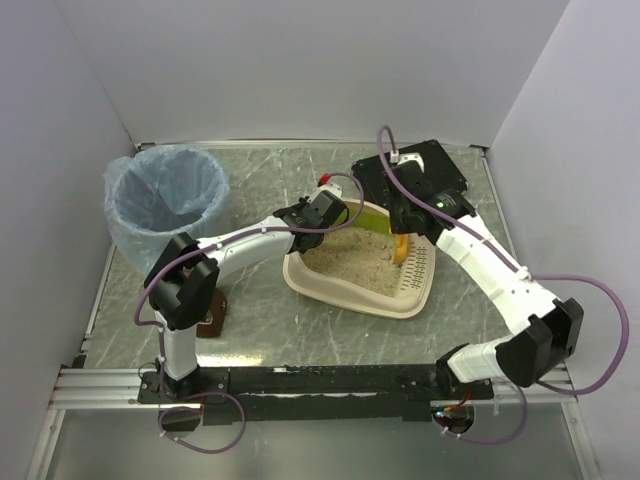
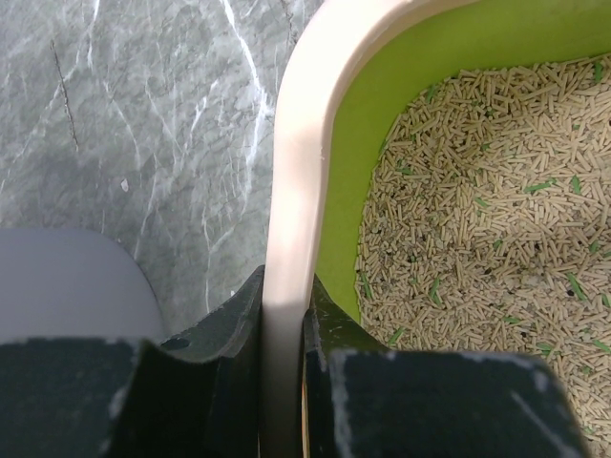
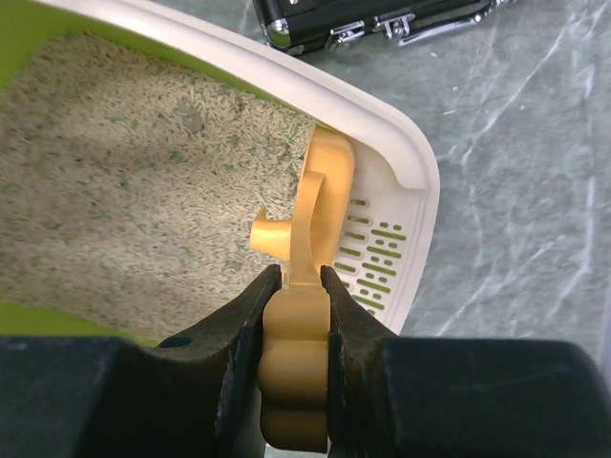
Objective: Clean the litter box
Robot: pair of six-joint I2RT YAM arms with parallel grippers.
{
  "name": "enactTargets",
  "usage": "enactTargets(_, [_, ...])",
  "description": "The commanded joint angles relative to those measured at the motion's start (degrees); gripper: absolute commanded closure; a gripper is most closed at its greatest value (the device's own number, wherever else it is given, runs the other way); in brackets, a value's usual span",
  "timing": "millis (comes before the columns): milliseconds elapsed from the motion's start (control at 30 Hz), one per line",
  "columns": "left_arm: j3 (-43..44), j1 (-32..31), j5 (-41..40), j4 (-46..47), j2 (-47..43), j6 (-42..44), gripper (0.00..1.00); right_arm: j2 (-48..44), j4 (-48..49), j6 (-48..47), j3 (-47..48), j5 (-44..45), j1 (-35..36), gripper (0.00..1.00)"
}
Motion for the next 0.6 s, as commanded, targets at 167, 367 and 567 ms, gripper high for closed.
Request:
enactTargets(167, [-1.33, -0.72, -0.71, 1.10, -3.75, -3.80, 0.99, 6.21, 1.85, -2.75, 1.98, 5.52, 1.28, 1.00])
enactTargets(367, [-2.30, -0.72, 2.70, 2.86, -4.27, -5.11, 0.99, 10.00, 6.31, 0.94, 2.43, 0.97, 0.85, 1.00])
enactTargets(567, [-3.79, -0.72, 3.06, 4.26, -5.50, -9.06, 0.99, 8.07, 11.77, 3.40, -1.79, -7.56, -0.74, 1.00])
